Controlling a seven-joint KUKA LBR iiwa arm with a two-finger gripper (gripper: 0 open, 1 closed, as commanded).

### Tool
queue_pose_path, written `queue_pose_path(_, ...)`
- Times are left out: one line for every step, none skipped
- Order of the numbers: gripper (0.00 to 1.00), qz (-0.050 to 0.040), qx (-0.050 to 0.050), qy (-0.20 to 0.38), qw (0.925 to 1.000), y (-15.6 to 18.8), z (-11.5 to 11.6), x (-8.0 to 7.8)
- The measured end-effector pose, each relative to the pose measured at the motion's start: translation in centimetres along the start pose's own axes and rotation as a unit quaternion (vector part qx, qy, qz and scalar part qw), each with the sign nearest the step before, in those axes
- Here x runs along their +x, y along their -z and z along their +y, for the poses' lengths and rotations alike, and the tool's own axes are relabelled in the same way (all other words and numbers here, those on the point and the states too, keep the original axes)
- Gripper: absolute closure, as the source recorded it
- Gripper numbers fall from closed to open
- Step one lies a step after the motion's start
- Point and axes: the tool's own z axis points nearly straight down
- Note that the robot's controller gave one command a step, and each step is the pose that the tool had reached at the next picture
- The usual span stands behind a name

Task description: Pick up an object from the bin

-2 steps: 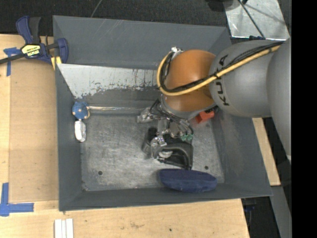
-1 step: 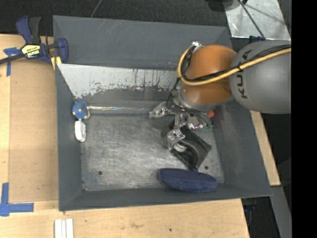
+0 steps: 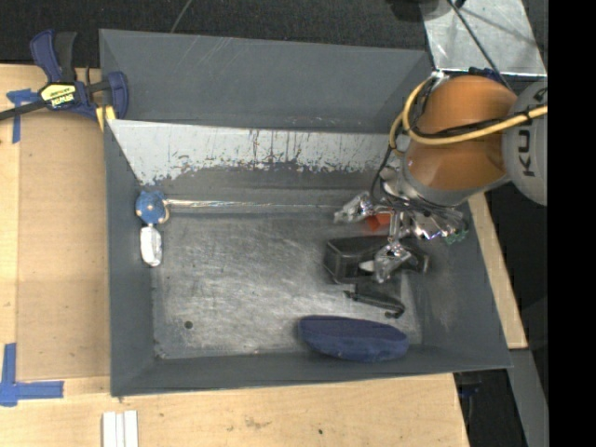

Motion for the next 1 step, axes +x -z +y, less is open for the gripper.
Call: queue_pose_path(0.00, 0.0019, -0.002, 0.000, 1.0000, -3.71, -0.32, -0.31)
